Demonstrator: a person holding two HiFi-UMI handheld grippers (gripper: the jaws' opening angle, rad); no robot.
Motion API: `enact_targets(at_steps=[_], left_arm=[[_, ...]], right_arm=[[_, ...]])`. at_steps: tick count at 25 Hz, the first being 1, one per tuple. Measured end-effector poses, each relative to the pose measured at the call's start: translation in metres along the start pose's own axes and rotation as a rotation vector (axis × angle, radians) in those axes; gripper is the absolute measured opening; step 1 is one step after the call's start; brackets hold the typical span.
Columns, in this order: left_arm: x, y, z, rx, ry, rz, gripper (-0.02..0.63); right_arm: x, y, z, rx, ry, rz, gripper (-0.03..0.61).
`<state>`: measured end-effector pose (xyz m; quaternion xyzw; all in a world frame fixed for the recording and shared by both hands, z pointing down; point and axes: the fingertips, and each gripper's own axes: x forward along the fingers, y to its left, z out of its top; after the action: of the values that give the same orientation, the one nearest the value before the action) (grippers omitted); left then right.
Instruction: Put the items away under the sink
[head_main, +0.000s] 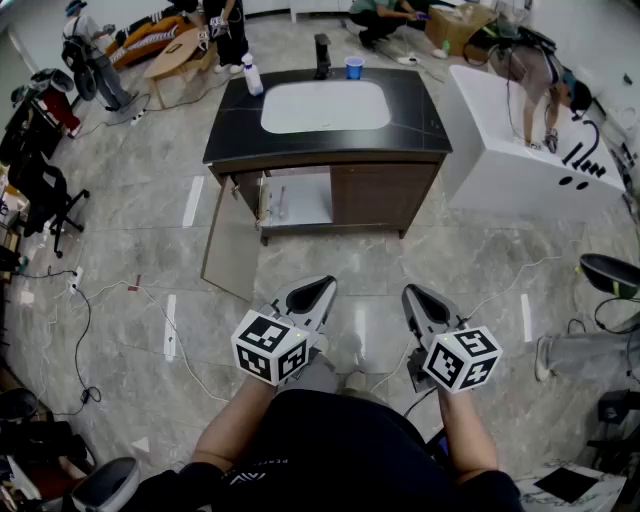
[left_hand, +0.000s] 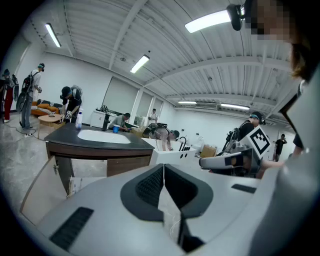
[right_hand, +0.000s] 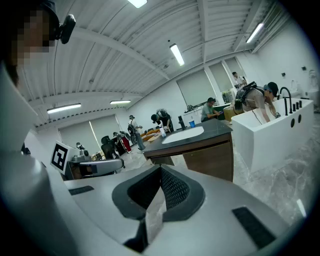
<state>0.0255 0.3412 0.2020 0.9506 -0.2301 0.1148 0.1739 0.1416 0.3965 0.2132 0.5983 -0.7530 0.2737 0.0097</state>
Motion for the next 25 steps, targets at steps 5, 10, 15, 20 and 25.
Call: enact_targets(at_steps=[5,10,15,20,25], left_arm=[[0.0,0.008,0.001,0.002,-0.001,0.002,0.012],[0.003,0.017,0.005,-0.005,-0.001,-0.004,0.012],[0.007,0.029,0.007,-0.014,0.001,-0.017,0.012],[0.008,0.047,0.011,-0.024,-0.002,-0.015,0.012],[0.012,0.07,0.016,-0.021,0.001,-0.01,0.012]], right_arm=[[0.007,0.0,0.002,-0.005,-0.003,-0.005,0.034],[0.016,0.002,0.008,0.025,-0.023,0.008,0.035],[0.028,0.005,0.011,0.013,-0.015,0.016,0.035],[0.043,0.007,0.014,0.001,-0.003,0.003,0.035],[0.064,0.008,0.019,0.01,0.003,0.002,0.035]])
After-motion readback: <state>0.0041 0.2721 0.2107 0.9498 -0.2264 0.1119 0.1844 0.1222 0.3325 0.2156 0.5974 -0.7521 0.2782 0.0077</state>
